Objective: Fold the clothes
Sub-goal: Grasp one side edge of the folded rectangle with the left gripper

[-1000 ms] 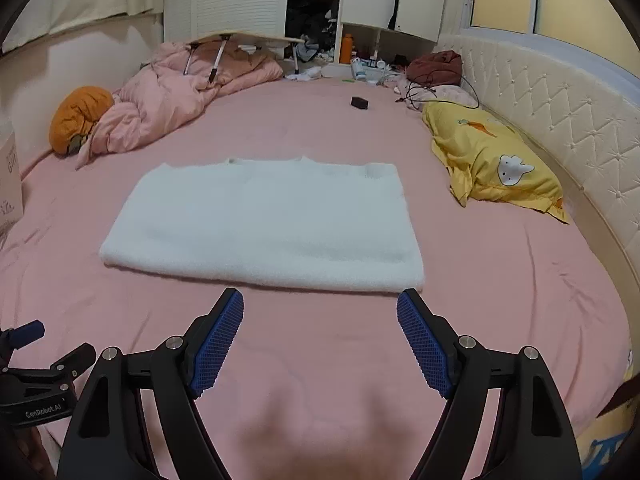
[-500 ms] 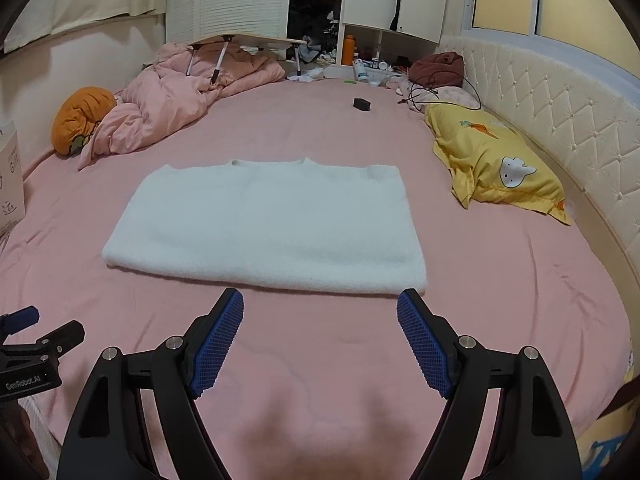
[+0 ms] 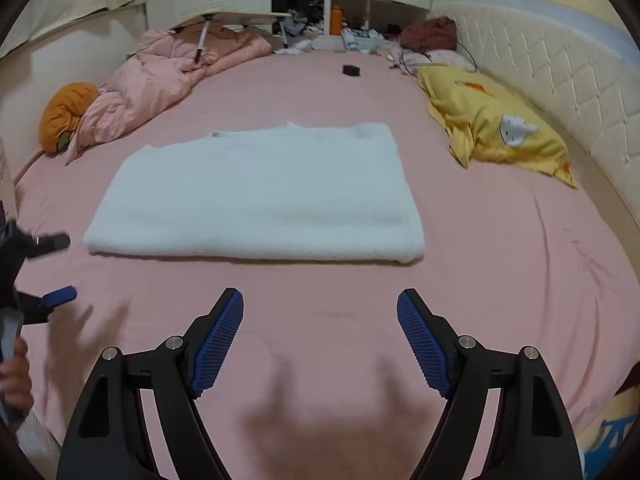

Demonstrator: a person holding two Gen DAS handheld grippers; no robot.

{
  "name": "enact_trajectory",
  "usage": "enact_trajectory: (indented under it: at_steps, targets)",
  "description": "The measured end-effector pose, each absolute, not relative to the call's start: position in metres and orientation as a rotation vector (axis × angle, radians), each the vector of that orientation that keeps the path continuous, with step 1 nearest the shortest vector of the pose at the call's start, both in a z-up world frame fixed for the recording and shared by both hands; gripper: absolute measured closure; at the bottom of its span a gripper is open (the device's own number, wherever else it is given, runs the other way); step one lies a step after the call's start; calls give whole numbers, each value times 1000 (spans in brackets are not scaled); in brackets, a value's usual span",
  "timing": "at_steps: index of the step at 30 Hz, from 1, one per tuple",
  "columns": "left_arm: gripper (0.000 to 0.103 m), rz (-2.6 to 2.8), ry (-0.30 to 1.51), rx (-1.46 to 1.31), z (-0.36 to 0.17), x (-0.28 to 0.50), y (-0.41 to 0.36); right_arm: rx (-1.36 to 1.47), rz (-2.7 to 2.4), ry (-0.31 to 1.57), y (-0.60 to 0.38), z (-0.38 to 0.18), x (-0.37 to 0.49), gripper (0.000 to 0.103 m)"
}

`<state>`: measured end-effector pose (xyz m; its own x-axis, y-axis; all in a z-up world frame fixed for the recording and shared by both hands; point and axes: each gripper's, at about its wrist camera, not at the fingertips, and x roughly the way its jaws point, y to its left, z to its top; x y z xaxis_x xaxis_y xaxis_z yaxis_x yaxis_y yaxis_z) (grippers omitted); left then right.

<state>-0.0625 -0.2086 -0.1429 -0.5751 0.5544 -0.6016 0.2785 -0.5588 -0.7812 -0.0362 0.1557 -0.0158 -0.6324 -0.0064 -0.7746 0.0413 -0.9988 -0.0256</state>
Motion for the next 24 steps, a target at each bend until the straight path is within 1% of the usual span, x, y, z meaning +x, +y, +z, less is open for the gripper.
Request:
enact_trajectory:
  at_steps: [3,4,5,6,8,15,16,18,19,20,21,24]
  targets:
    - [2,2153,-1588,-1274,-174,-83,-223,1374,-2809,40,163,-22,-44,24]
    - [8,2136,-1640,-1279,-185,-89,-225,1386,-2808,35,165,-24,-46,24]
    - [18,2126,-1678,-1265,-193,-94,-226,1393,-2809,37,167,-25,-48,24]
    - [21,2115,-1715,-1240,-199,-99,-227,1401,-2810,40,168,-26,-50,24]
    - [22,2092,-1786,-1190,-211,-109,-229,1420,-2807,44,172,-29,-55,24]
    - [22,2156,-1786,-1095,-213,-164,-221,1479,-2801,35,180,-39,-69,24]
    - [24,2178,-1772,-1086,-213,-169,-220,1482,-2800,34,179,-41,-70,24]
    - [42,2228,-1733,-1081,-214,-175,-216,1489,-2795,38,177,-44,-74,24]
    - [71,2273,-1694,-1137,-218,-178,-217,1491,-2793,46,175,-48,-75,24]
    - [77,2285,-1678,-1152,-221,-178,-219,1498,-2787,59,172,-54,-77,24]
    - [77,2281,-1677,-1140,-224,-178,-221,1515,-2778,65,170,-60,-79,24]
    - [77,2269,-1673,-1123,-230,-178,-226,1526,-2750,-6,167,-69,-91,24]
